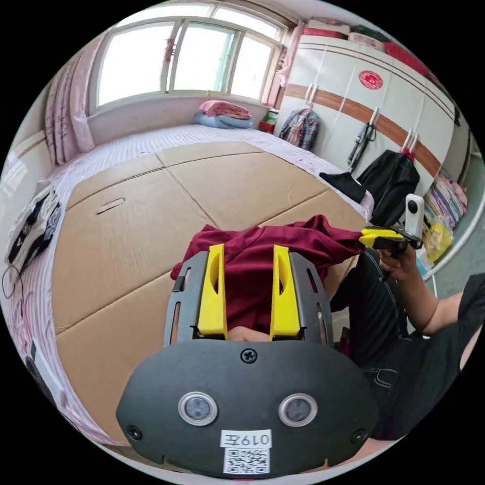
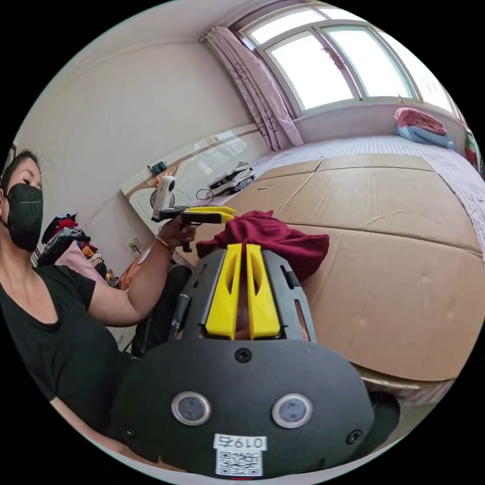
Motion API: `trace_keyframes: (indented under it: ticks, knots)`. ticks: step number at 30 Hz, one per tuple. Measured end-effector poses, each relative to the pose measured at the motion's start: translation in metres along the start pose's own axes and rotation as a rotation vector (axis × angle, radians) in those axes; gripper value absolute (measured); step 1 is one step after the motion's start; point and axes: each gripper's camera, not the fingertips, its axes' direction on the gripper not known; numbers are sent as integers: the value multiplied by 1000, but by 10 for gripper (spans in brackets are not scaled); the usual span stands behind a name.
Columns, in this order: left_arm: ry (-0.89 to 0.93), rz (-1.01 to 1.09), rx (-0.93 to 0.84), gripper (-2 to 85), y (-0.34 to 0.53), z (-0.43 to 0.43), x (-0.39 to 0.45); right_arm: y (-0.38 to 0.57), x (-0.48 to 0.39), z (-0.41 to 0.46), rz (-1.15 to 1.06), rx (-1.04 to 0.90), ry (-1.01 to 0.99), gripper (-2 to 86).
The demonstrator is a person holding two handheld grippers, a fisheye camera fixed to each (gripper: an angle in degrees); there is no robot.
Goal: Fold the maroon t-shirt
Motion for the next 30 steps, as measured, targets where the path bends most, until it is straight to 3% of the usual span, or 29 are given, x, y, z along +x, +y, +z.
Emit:
trace_keyframes:
  ticks: [3, 7, 13, 16, 20, 24, 26, 30]
  knots:
    - [-136, 80, -138, 69, -8, 44, 38, 23, 2, 25, 16, 60, -155, -1]
    - [-118, -3, -172, 30, -6, 64, 27, 30, -38, 92, -113, -86, -180, 3]
    - [-112, -228, 223, 15, 56, -31, -27, 53, -67, 169, -211, -321, -152, 21]
    - [-213, -342, 364, 15, 96, -68, -39, 66, -83, 186, -286, -340, 1, 53]
    - [-376, -413, 261, 14, 119, -54, -46, 65, -121, 201, -515, -294, 304, 62]
    - [-225, -445, 333, 13, 147, -57, -57, 49, -161, 249, -846, -321, 475, 84]
    - [-237, -452, 337, 12, 158, -61, -58, 51, -177, 301, -1084, -339, 556, 95]
    - [-271, -457, 328, 12, 185, -66, -60, 63, -179, 388, -1308, -511, 606, 103]
